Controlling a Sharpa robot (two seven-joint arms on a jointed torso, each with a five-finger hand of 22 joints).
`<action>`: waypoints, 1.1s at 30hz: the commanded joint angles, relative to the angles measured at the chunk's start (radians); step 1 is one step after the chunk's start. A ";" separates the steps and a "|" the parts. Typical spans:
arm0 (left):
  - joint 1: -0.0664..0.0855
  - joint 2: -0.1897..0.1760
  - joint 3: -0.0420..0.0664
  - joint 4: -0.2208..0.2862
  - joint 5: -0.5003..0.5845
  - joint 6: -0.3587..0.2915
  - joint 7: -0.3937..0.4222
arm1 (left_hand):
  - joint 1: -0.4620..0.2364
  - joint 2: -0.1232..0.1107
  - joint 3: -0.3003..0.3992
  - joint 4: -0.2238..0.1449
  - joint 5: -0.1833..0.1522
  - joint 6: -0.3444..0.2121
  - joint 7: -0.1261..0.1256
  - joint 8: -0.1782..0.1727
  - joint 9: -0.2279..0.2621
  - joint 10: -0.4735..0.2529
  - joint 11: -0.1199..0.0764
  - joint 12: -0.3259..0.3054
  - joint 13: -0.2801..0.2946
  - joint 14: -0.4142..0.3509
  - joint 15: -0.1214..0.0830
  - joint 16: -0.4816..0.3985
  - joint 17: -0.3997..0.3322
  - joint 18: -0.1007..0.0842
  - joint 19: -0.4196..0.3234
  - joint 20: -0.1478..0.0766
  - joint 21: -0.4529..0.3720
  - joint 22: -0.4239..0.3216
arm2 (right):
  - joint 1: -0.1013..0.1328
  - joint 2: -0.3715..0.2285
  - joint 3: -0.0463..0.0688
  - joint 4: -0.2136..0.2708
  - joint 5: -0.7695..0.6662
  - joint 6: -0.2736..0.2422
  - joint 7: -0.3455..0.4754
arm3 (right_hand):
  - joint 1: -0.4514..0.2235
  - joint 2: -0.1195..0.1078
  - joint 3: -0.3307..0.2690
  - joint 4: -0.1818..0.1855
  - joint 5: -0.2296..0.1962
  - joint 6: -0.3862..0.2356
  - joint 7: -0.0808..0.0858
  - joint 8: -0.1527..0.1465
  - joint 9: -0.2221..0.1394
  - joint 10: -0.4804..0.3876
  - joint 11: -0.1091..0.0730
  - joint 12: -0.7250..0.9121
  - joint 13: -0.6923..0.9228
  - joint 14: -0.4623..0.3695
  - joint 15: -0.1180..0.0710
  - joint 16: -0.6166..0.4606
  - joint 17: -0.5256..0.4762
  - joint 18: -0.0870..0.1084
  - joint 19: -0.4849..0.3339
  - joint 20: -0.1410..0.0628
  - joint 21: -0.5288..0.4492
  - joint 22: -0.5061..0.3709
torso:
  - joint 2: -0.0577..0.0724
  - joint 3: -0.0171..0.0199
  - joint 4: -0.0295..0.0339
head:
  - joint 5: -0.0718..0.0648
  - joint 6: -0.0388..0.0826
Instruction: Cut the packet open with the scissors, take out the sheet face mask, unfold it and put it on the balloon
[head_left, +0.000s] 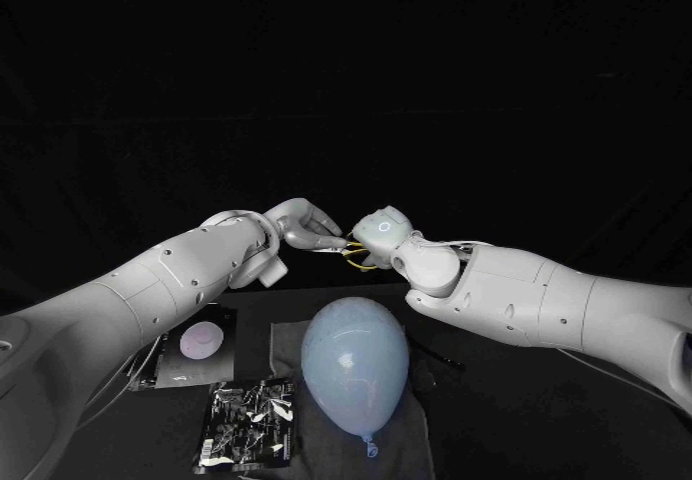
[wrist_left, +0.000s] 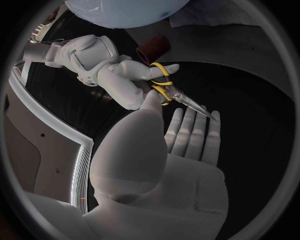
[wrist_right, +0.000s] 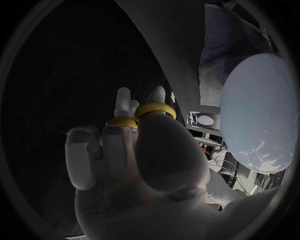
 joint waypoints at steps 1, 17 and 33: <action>0.002 0.001 -0.001 0.005 0.007 0.047 -0.015 | 0.005 0.009 0.006 -0.001 -0.002 0.013 0.059 0.008 0.002 0.011 0.001 -0.003 0.000 0.006 -0.002 -0.003 0.000 0.018 0.038 0.002 0.010 0.004 | 0.002 -0.003 0.001 0.009 -0.023 -0.016 -0.009 | 0.122 0.115 -0.022 0.006 0.000 0.007 -0.001 -0.004 0.001 0.066 -0.057 0.000 -0.001 0.054 -0.011 0.000 0.001 -0.014 0.107 0.007 0.004 0.263 | 0.008 -0.0006 0.0011 | 0.000 0.005; 0.001 0.005 -0.008 0.009 0.005 0.075 -0.006 | 0.046 0.072 0.006 0.000 -0.002 0.095 0.020 0.037 0.010 0.114 -0.036 0.006 0.002 0.095 -0.037 0.032 0.018 0.053 0.116 0.001 0.036 0.004 | 0.002 -0.004 0.001 0.036 -0.024 -0.013 -0.012 | 0.122 0.114 -0.021 0.007 0.000 0.009 -0.001 -0.005 0.001 0.067 -0.058 -0.001 -0.002 0.054 -0.011 0.000 0.001 -0.014 0.107 0.006 0.004 0.263 | 0.029 -0.0027 -0.0007 | 0.008 0.018; 0.001 -0.002 -0.008 0.015 0.003 0.128 -0.035 | 0.182 0.136 0.117 -0.006 -0.001 0.170 -0.009 0.056 0.017 0.213 -0.073 0.004 0.000 0.162 -0.071 0.060 0.045 0.061 0.136 0.001 0.037 0.002 | 0.002 -0.006 0.004 0.043 -0.040 -0.013 -0.029 | 0.124 0.113 -0.020 0.008 0.000 0.010 -0.002 -0.005 0.001 0.068 -0.058 -0.002 -0.003 0.055 -0.012 0.001 0.003 -0.014 0.107 0.006 0.004 0.263 | 0.044 -0.0031 0.0021 | 0.005 0.025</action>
